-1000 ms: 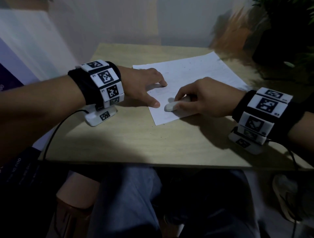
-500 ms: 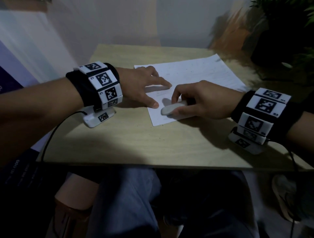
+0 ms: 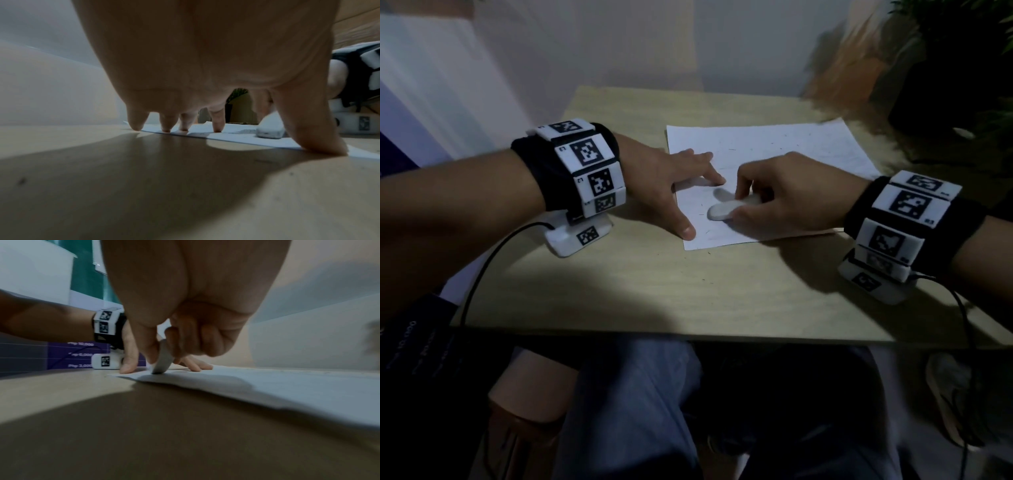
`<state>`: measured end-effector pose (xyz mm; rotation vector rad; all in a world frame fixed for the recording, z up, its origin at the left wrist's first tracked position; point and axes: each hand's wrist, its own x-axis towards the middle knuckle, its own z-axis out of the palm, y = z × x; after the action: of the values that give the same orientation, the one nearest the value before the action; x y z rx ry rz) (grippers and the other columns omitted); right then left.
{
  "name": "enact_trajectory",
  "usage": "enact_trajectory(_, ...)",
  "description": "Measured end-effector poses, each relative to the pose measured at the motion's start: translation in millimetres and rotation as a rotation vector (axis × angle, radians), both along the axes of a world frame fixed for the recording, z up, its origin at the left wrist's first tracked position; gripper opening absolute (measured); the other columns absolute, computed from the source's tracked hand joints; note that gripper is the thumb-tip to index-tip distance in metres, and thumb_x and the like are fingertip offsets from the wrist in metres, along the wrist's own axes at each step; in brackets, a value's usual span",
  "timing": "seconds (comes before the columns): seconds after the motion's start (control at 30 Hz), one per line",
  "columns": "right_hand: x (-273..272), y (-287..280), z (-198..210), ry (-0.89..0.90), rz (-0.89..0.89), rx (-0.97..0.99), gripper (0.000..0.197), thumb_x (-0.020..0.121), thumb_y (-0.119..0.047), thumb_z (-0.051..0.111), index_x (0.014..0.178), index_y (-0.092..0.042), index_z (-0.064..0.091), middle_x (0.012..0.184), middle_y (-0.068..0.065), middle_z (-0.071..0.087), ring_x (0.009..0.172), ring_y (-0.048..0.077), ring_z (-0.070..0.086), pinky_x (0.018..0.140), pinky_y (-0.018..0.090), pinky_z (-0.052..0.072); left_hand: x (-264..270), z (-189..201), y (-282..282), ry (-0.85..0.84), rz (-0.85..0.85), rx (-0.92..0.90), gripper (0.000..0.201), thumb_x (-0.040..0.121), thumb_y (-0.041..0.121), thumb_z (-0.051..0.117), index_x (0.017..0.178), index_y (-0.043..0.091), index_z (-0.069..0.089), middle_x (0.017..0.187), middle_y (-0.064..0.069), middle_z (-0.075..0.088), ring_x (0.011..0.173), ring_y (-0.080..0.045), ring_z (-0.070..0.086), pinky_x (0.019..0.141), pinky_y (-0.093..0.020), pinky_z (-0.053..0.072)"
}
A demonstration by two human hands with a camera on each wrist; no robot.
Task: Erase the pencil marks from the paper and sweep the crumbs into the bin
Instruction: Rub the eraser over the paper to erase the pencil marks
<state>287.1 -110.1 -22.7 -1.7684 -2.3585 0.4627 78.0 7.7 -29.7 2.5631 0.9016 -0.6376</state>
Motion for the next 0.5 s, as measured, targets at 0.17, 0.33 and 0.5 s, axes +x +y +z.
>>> enact_trajectory(0.17,-4.6,-5.3,0.2,0.037,0.127,-0.158,0.030,0.080,-0.054,0.071,0.087,-0.027,0.062,0.069,-0.009,0.059,0.065,0.007,0.053,0.059,0.022,0.040,2.2,6.0,-1.9,-0.005,0.017,-0.059,0.108,0.066,0.071,0.076,0.154,0.054,0.014,0.166,0.022,-0.015,0.152,-0.003,-0.016,0.126,-0.043,0.000)
enact_trajectory(0.33,1.7,0.7,0.7,0.024,0.002,-0.010,0.041,0.076,-0.065,0.060,0.093,-0.028,0.065,0.070,-0.012,0.060,0.065,0.004,0.055,0.061,0.026,0.041,0.5,1.7,-4.7,-0.013,0.004,-0.010,0.118,0.050,0.096,0.062,0.151,0.058,0.012,0.167,0.022,-0.013,0.153,-0.005,-0.014,0.126,-0.047,0.002)
enact_trajectory(0.5,5.4,3.5,-3.2,0.050,-0.010,0.088,0.034,0.085,-0.058,0.063,0.100,-0.028,0.069,0.072,-0.015,0.059,0.069,0.001,0.055,0.062,0.021,0.038,2.4,2.6,-6.7,0.003,-0.035,0.047,0.107,0.067,0.081,0.067,0.153,0.059,0.008,0.167,0.016,-0.017,0.154,-0.011,-0.017,0.126,-0.049,0.001)
